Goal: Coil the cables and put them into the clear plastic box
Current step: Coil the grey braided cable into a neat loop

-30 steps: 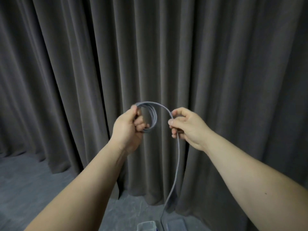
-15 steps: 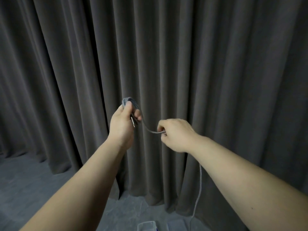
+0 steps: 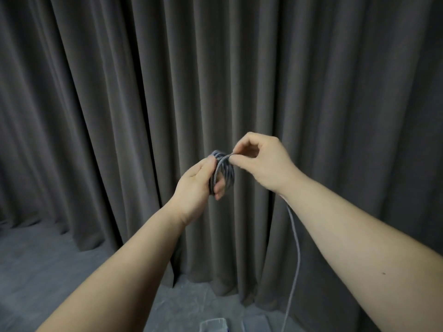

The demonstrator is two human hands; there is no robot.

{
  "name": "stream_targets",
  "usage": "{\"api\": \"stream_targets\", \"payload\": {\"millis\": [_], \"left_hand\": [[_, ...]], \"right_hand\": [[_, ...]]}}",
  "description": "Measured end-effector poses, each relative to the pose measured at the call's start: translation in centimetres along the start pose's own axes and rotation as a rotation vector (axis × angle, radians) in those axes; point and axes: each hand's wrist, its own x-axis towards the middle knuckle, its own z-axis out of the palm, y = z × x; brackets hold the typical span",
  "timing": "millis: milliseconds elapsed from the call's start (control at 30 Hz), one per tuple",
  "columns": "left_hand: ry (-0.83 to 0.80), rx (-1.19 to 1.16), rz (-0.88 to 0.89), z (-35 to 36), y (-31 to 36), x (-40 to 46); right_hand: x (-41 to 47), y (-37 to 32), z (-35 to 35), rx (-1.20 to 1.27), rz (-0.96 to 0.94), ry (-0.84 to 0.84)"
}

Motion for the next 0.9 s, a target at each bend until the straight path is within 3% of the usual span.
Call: {"api": "stream_targets", "payload": {"millis": [300, 500, 700, 800, 900], "left_hand": [[-0.044, -0.347, -0.114, 0.5, 0.5, 0.1], [-0.101, -0.419, -0.105, 0.8, 1.1, -0.2], [-0.035, -0.079, -0.018, 2.1, 1.5, -0.6], [-0.009, 0.077, 0.024, 2.3, 1.9, -0.7], [0.004, 0.067, 0.029, 2.8, 2.1, -0.4]], "right_hand": [[-1.7, 1.8, 2.0, 0.015, 0.02, 0.232], [-3.0, 2.2, 2.4, 0.064, 0.105, 0.004], [-2.3, 2.3, 3.1, 0.082, 0.081, 0.223], [-2.0, 2.4, 3.0, 0.159, 0.109, 0.206], [-1.7, 2.4, 3.2, 0.211, 0.158, 0.136]]}}
